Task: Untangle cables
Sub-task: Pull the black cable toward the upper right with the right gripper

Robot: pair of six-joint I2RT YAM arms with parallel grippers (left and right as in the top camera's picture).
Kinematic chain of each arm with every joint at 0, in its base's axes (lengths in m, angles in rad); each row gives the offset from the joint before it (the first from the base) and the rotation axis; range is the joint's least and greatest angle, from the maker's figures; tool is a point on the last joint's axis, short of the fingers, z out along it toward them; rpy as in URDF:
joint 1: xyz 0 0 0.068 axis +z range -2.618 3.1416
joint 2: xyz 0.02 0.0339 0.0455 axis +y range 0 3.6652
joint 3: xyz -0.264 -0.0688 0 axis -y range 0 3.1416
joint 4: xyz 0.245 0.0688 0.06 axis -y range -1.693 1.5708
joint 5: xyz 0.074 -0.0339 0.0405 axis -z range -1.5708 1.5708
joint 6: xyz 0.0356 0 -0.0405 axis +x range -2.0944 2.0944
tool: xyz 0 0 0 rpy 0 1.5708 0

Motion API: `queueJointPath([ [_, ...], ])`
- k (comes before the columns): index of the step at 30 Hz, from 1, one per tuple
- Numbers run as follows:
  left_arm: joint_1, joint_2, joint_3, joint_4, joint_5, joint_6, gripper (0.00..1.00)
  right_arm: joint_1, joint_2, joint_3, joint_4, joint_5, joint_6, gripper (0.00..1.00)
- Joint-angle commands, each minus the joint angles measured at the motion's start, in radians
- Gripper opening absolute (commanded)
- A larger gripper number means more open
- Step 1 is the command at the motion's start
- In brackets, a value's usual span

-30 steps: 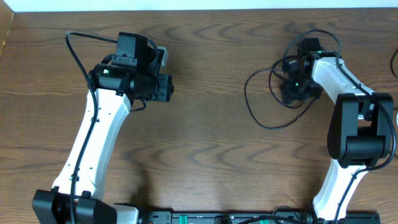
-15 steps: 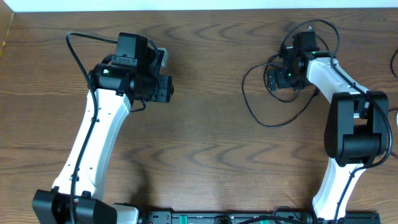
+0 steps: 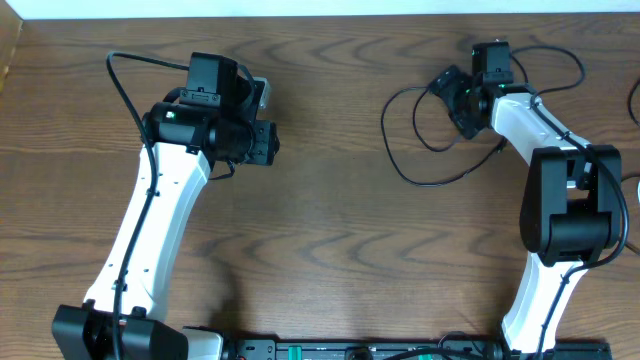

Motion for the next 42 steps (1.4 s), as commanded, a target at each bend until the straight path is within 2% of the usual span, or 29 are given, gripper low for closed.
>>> queueJointPath([
  [1, 0.005, 0.003, -0.004, -0.006, -0.010, 0.021, 0.49, 0.006, 0.022, -0.011, -0.013, -0.004, 0.267, 0.99],
  [3, 0.005, 0.003, -0.004, -0.006, -0.010, 0.021, 0.49, 0.006, 0.022, -0.011, -0.019, 0.009, 0.266, 0.99],
  [4, 0.005, 0.003, -0.004, -0.006, -0.010, 0.021, 0.49, 0.006, 0.022, -0.012, -0.035, 0.025, 0.266, 0.66],
  [5, 0.005, 0.003, -0.004, -0.006, -0.010, 0.021, 0.49, 0.006, 0.022, -0.012, -0.040, 0.029, 0.266, 0.47],
  [6, 0.005, 0.003, -0.004, -0.006, -0.010, 0.021, 0.49, 0.006, 0.022, -0.012, -0.040, 0.029, 0.266, 0.19],
  [7, 0.005, 0.003, -0.004, -0.007, -0.010, 0.021, 0.49, 0.006, 0.022, -0.012, -0.040, 0.029, 0.266, 0.01],
  [13, 0.005, 0.003, -0.004, -0.019, -0.010, 0.021, 0.49, 0.005, 0.022, -0.012, -0.027, 0.029, 0.225, 0.01],
  [20, 0.005, 0.003, -0.004, -0.035, -0.010, 0.024, 0.49, -0.014, -0.009, 0.006, 0.034, -0.023, 0.006, 0.01],
  [26, 0.005, 0.003, -0.004, -0.035, -0.010, 0.024, 0.49, -0.080, -0.210, 0.026, 0.027, 0.012, -0.233, 0.01],
  [29, 0.005, 0.003, -0.004, -0.035, -0.010, 0.024, 0.49, -0.119, -0.314, 0.026, 0.024, 0.088, -0.363, 0.01],
  [33, 0.005, 0.003, -0.004, -0.035, -0.010, 0.024, 0.49, -0.194, -0.476, 0.026, -0.027, 0.354, -0.538, 0.01],
  [38, 0.005, 0.003, -0.004, -0.035, -0.010, 0.024, 0.49, -0.315, -0.587, 0.026, -0.090, 0.635, -0.591, 0.01],
  [42, 0.005, 0.003, -0.004, -0.036, -0.010, 0.024, 0.49, -0.481, -0.620, 0.026, -0.119, 0.721, -0.594, 0.01],
])
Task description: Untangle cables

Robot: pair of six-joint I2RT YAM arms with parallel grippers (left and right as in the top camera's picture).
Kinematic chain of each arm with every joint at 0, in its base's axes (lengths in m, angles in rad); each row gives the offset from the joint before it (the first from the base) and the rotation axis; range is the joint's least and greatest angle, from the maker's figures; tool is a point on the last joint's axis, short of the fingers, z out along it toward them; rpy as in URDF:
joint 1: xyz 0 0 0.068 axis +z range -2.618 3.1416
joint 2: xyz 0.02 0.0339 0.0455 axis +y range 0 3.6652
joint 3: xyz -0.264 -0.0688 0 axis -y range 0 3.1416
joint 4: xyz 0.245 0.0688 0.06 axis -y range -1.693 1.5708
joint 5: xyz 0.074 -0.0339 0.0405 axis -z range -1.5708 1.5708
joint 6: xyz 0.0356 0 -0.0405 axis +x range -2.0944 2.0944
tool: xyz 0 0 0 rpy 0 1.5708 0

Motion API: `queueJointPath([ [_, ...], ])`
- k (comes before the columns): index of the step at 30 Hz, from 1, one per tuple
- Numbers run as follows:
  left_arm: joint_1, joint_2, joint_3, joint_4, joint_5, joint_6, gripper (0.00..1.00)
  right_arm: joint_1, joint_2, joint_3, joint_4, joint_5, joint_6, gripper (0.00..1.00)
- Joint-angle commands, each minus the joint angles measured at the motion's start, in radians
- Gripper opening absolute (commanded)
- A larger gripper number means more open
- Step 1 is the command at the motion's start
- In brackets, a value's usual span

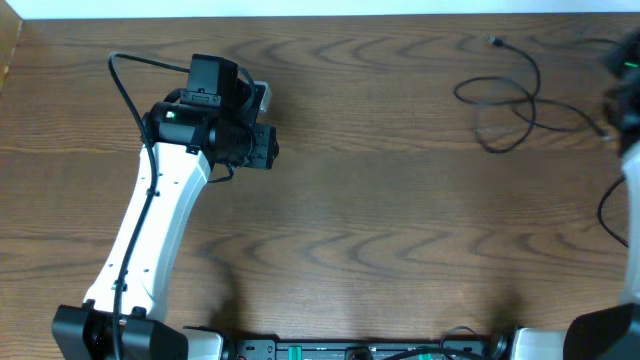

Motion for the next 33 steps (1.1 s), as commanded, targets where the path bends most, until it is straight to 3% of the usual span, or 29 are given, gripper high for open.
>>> queueJointPath([
  [1, 0.005, 0.003, -0.004, -0.003, -0.010, 0.009, 0.49, -0.166, -0.020, 0.009, -0.020, 0.185, -0.054, 0.01],
  [11, 0.005, 0.003, -0.004, -0.003, -0.010, 0.009, 0.49, -0.547, 0.047, 0.008, -0.084, -0.046, -0.056, 0.01],
  [18, 0.004, 0.003, -0.004, -0.003, -0.009, 0.008, 0.49, -0.641, 0.186, 0.008, -0.072, -0.375, -0.056, 0.01],
  [19, 0.004, 0.003, -0.004, -0.003, -0.009, 0.008, 0.49, -0.643, 0.210, 0.008, -0.073, -0.436, -0.056, 0.20],
  [20, 0.005, 0.003, -0.004, -0.003, -0.009, 0.008, 0.49, -0.643, 0.234, 0.008, -0.076, -0.497, -0.056, 0.65],
  [21, 0.004, 0.003, -0.004, -0.003, -0.009, 0.008, 0.49, -0.643, 0.254, 0.008, -0.076, -0.542, -0.056, 0.99],
  [26, 0.004, 0.003, -0.004, -0.003, -0.009, 0.008, 0.49, -0.631, 0.327, 0.008, -0.141, -0.576, -0.040, 0.99],
  [33, 0.005, 0.003, -0.004, -0.003, -0.009, 0.008, 0.49, -0.626, 0.330, 0.008, -0.347, -0.378, 0.209, 0.99],
])
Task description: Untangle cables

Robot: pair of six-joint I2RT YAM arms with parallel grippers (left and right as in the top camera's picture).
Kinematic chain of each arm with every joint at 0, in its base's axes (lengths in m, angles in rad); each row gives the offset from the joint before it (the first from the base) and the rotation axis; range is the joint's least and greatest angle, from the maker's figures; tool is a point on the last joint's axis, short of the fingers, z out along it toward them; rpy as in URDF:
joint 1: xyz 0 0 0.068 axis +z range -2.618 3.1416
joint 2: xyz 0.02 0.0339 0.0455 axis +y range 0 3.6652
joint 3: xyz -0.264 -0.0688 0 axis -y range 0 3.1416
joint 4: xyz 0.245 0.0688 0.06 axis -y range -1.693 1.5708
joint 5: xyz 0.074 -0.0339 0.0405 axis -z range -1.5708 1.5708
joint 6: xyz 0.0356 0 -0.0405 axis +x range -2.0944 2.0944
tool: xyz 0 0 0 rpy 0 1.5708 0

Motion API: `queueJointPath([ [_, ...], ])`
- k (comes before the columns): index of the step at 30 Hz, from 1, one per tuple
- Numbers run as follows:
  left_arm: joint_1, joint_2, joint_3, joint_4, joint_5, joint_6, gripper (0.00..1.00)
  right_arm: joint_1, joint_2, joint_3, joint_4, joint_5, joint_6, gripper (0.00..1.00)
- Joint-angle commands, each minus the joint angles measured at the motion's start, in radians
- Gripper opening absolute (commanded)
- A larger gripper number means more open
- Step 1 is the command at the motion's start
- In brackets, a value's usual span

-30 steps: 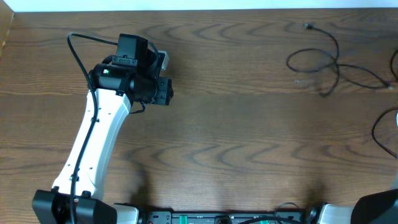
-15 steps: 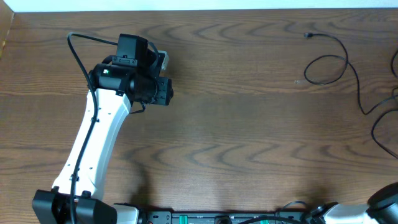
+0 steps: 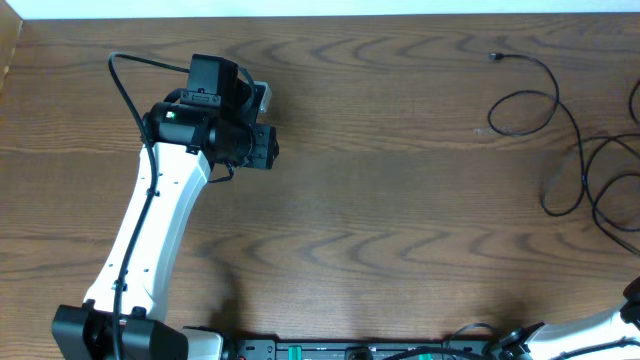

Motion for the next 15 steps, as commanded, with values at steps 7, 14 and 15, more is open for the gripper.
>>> queueJointPath([
  [7, 0.005, 0.003, -0.004, -0.002, -0.010, 0.009, 0.49, 0.050, -0.006, 0.008, -0.080, -0.339, -0.011, 0.99],
  [14, 0.005, 0.003, -0.004, -0.002, -0.010, 0.009, 0.49, 0.166, -0.006, 0.008, 0.003, -0.584, -0.258, 0.99],
  [15, 0.005, 0.003, -0.004, -0.002, -0.010, 0.009, 0.49, 0.188, -0.006, 0.008, 0.014, -0.578, -0.322, 0.99],
])
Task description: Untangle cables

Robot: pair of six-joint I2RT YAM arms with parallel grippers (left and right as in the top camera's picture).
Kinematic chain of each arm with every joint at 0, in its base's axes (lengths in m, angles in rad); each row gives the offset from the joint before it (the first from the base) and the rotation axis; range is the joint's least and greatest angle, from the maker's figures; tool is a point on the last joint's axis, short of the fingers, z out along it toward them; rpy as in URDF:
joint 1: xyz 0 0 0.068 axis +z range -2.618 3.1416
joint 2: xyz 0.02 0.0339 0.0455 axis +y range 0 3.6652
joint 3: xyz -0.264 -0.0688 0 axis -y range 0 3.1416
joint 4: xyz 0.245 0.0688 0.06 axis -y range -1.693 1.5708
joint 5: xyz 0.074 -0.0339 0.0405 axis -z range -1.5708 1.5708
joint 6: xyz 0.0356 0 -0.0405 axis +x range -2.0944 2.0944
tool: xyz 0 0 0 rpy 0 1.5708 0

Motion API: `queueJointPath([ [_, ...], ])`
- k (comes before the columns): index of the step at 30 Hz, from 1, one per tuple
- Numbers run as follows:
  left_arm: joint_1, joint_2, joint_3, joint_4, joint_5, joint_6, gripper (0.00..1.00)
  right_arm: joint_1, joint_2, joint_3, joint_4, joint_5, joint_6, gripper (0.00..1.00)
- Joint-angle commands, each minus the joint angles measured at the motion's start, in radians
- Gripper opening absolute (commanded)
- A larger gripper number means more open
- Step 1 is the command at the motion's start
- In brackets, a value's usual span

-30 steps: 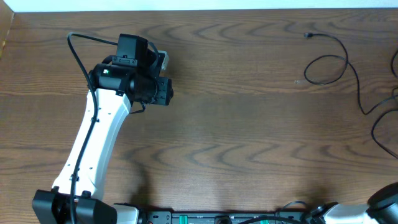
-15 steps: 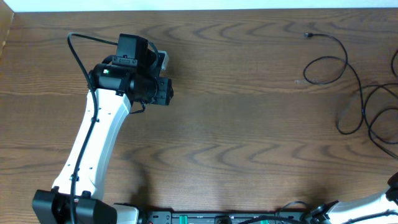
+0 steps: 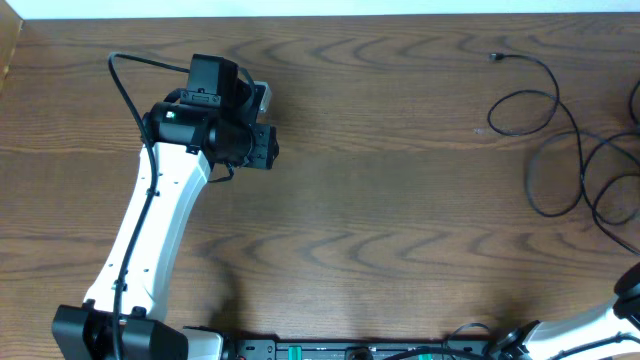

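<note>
A thin black cable (image 3: 552,96) lies spread in loose loops along the table's right side. Its small plug end (image 3: 494,56) is at the back, one loop (image 3: 519,112) is in front of the plug, and a larger loop (image 3: 538,198) lies nearer. Further strands (image 3: 607,183) run off the right edge. My left gripper (image 3: 266,146) hovers at the left-middle of the table, far from the cable, its fingers hidden under the wrist. Of the right arm (image 3: 630,290) only a bit shows at the bottom right corner; its gripper is out of view.
The brown wooden table (image 3: 380,200) fills the view, with its back edge along the top. The left arm's white link (image 3: 150,230) slants from the near left edge toward the middle. A black rail with electronics (image 3: 360,350) runs along the front edge.
The larger cable loop on the right has widened and shifted a little to the left and toward the front. The left arm has not moved.
First my right gripper was at the cable, bunched at the back right-of-centre. Then the cable lay further right, with the gripper at the right edge. Later the arm was gone from the table and the cable lay spread out at the right, as now.
</note>
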Motion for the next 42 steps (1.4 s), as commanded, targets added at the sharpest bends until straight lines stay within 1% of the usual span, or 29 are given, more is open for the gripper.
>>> queueJointPath([
  [1, 0.005, 0.003, -0.004, -0.002, -0.010, 0.008, 0.49, 0.068, -0.006, 0.008, 0.021, -0.099, -0.237, 0.99],
  [2, 0.005, 0.003, -0.004, -0.002, -0.010, 0.008, 0.49, 0.087, -0.006, 0.008, 0.025, -0.060, -0.282, 0.99],
  [3, 0.005, 0.003, -0.004, -0.002, -0.010, 0.009, 0.49, 0.109, -0.006, 0.008, 0.028, 0.022, -0.319, 0.99],
  [5, 0.005, 0.003, -0.004, -0.002, -0.010, 0.008, 0.49, 0.148, -0.006, 0.008, 0.029, 0.198, -0.328, 0.99],
  [8, 0.005, 0.003, -0.004, -0.003, -0.010, 0.008, 0.49, 0.211, -0.006, 0.008, 0.019, 0.558, -0.308, 0.99],
  [9, 0.005, 0.003, -0.004, -0.003, -0.010, 0.008, 0.49, 0.236, -0.006, 0.008, 0.005, 0.738, -0.237, 0.99],
  [10, 0.004, 0.003, -0.004, -0.003, -0.010, 0.008, 0.49, 0.249, -0.006, 0.008, -0.015, 0.844, -0.185, 0.99],
  [12, 0.005, 0.003, -0.004, -0.003, -0.010, 0.008, 0.49, 0.267, -0.006, 0.008, -0.045, 0.977, -0.067, 0.99],
  [14, 0.004, 0.003, -0.004, -0.003, -0.010, 0.008, 0.49, 0.277, -0.006, 0.008, -0.063, 1.036, 0.030, 0.99],
  [16, 0.005, 0.003, -0.004, -0.003, -0.010, 0.008, 0.49, 0.281, -0.006, 0.008, -0.060, 1.035, 0.119, 0.99],
  [19, 0.005, 0.003, -0.004, -0.003, -0.010, 0.008, 0.49, 0.283, -0.006, 0.008, 0.002, 0.962, 0.134, 0.99],
  [21, 0.004, 0.003, -0.004, -0.003, -0.010, 0.008, 0.49, 0.283, -0.006, 0.008, 0.075, 0.874, 0.074, 0.99],
  [24, 0.004, 0.003, -0.004, -0.003, -0.010, 0.008, 0.49, 0.283, -0.007, 0.011, 0.222, 0.669, -0.076, 0.99],
  [26, 0.004, 0.003, -0.004, -0.003, -0.010, 0.008, 0.49, 0.283, -0.009, 0.022, 0.278, 0.554, -0.096, 0.99],
  [27, 0.004, 0.003, -0.004, -0.003, -0.010, 0.008, 0.49, 0.284, -0.011, 0.029, 0.305, 0.466, -0.105, 0.99],
  [28, 0.004, 0.003, -0.004, -0.003, -0.010, 0.008, 0.50, 0.289, -0.013, 0.044, 0.343, 0.274, -0.125, 0.99],
  [30, 0.004, 0.003, -0.004, -0.003, -0.010, 0.008, 0.49, 0.299, -0.013, 0.055, 0.371, 0.054, -0.133, 0.99],
  [31, 0.004, 0.003, -0.004, -0.003, -0.010, 0.008, 0.49, 0.314, -0.013, 0.055, 0.385, -0.102, -0.132, 0.99],
  [33, 0.004, 0.003, -0.004, -0.003, -0.009, 0.008, 0.49, 0.343, -0.013, 0.055, 0.354, -0.188, -0.129, 0.99],
  [35, 0.004, 0.003, -0.004, -0.003, -0.009, 0.008, 0.50, 0.376, -0.013, 0.055, 0.288, -0.175, -0.133, 0.99],
  [36, 0.004, 0.003, -0.004, -0.003, -0.009, 0.008, 0.49, 0.412, -0.012, 0.053, 0.208, -0.138, -0.158, 0.99],
  [38, 0.004, 0.003, -0.004, -0.003, -0.009, 0.008, 0.49, 0.452, -0.012, 0.053, 0.131, -0.043, -0.182, 0.99],
  [39, 0.004, 0.003, -0.004, -0.003, -0.009, 0.008, 0.50, 0.483, -0.012, 0.053, 0.088, 0.061, -0.182, 0.99],
  [41, 0.004, 0.003, -0.004, -0.003, -0.009, 0.008, 0.50, 0.526, -0.012, 0.053, 0.056, 0.225, -0.181, 0.99],
  [42, 0.004, 0.003, -0.004, -0.003, -0.009, 0.008, 0.49, 0.558, -0.012, 0.053, 0.043, 0.364, -0.153, 0.99],
])
